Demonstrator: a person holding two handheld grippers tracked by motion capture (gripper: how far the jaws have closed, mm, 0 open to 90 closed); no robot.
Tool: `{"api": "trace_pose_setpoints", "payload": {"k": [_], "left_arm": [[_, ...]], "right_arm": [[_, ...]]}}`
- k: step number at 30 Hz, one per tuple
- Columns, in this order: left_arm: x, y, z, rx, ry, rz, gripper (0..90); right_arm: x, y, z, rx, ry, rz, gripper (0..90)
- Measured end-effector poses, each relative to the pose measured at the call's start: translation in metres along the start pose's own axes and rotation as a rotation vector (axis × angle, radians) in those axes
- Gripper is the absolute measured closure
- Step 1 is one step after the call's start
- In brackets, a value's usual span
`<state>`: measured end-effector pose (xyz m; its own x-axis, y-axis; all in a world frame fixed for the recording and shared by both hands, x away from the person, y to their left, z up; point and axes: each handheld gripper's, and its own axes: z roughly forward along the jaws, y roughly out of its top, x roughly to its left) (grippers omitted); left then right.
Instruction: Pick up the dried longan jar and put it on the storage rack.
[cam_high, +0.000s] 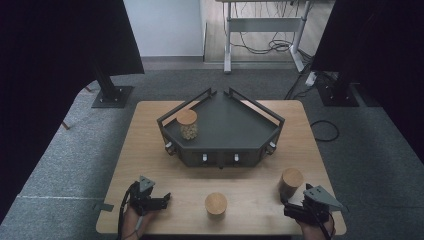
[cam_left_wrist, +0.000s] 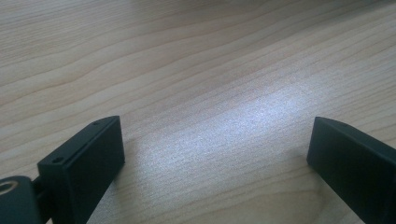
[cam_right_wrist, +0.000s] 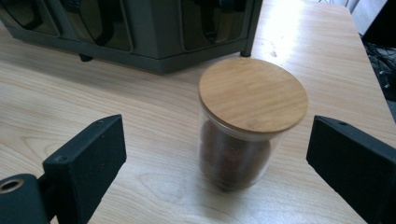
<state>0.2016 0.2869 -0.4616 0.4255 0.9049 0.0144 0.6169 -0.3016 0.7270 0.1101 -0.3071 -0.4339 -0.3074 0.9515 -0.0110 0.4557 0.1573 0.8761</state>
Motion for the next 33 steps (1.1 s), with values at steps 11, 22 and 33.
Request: {"api": "trace_pose_setpoints", "payload": {"k": [11, 22, 33], "left_arm": [[-0.001, 0.001, 0.001, 0.007, 0.008, -0.008, 0.9], [-0.001, 0.002, 0.001, 0.010, 0.011, -0.010, 0.0], [-0.001, 0.002, 0.001, 0.009, 0.012, -0.010, 0.0]], "right_arm": [[0.006, 0.006, 0.004, -0.002, 0.029, -0.013, 4.1], [0.011, 0.014, 0.008, -0.005, 0.057, -0.019, 4.1], [0.018, 0.020, 0.013, -0.015, 0.094, -0.026, 4.1]]}}
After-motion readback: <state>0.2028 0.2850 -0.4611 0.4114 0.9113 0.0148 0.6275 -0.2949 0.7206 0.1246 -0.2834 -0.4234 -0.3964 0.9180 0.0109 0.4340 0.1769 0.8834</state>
